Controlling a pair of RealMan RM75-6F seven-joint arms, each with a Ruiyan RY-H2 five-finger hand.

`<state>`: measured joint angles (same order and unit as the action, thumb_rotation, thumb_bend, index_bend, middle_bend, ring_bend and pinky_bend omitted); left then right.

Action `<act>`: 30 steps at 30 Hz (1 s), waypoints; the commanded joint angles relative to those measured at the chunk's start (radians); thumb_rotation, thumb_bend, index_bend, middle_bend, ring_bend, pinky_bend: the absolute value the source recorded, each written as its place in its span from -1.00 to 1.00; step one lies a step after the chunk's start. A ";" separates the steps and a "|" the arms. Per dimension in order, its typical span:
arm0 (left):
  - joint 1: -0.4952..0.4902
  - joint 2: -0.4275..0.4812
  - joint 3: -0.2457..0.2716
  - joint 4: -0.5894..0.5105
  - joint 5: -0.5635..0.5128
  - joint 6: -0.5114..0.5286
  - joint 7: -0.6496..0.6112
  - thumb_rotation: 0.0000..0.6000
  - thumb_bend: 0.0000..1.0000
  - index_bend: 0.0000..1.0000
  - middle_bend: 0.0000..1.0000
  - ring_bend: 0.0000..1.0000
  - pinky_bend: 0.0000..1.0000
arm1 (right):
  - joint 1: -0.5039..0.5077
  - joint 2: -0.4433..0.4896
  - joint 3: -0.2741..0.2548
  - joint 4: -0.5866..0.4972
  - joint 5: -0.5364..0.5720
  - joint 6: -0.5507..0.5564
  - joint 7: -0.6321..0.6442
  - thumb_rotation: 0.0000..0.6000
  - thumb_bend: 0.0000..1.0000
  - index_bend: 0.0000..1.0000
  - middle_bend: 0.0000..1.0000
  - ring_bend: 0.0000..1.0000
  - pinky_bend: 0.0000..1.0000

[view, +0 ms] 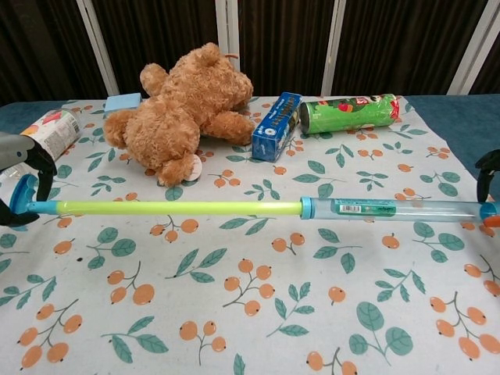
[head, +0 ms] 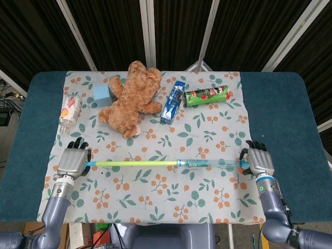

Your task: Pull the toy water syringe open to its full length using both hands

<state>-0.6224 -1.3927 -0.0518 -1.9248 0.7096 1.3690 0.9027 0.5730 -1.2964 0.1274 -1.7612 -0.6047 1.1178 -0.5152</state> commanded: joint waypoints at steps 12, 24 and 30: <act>0.033 0.030 0.024 -0.065 0.068 -0.024 -0.092 1.00 -0.80 -0.73 -0.89 -1.00 -0.78 | -0.026 0.034 0.000 -0.031 -0.099 -0.010 0.085 1.00 -0.20 -1.00 -1.00 -1.00 -1.00; 0.261 0.246 0.191 -0.097 0.546 0.078 -0.522 1.00 -0.80 -0.72 -0.89 -1.00 -0.80 | -0.204 0.220 -0.103 -0.188 -0.509 0.069 0.353 1.00 -0.20 -1.00 -1.00 -1.00 -1.00; 0.398 0.339 0.302 0.000 0.803 0.214 -0.691 1.00 -0.80 -0.84 -0.94 -1.00 -0.85 | -0.329 0.321 -0.207 -0.191 -0.749 0.163 0.507 1.00 -0.33 -1.00 -1.00 -1.00 -1.00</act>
<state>-0.3222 -1.1264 0.1700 -1.9894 1.3774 1.4894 0.3279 0.3193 -1.0367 -0.0195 -1.9400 -1.2501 1.2153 -0.0932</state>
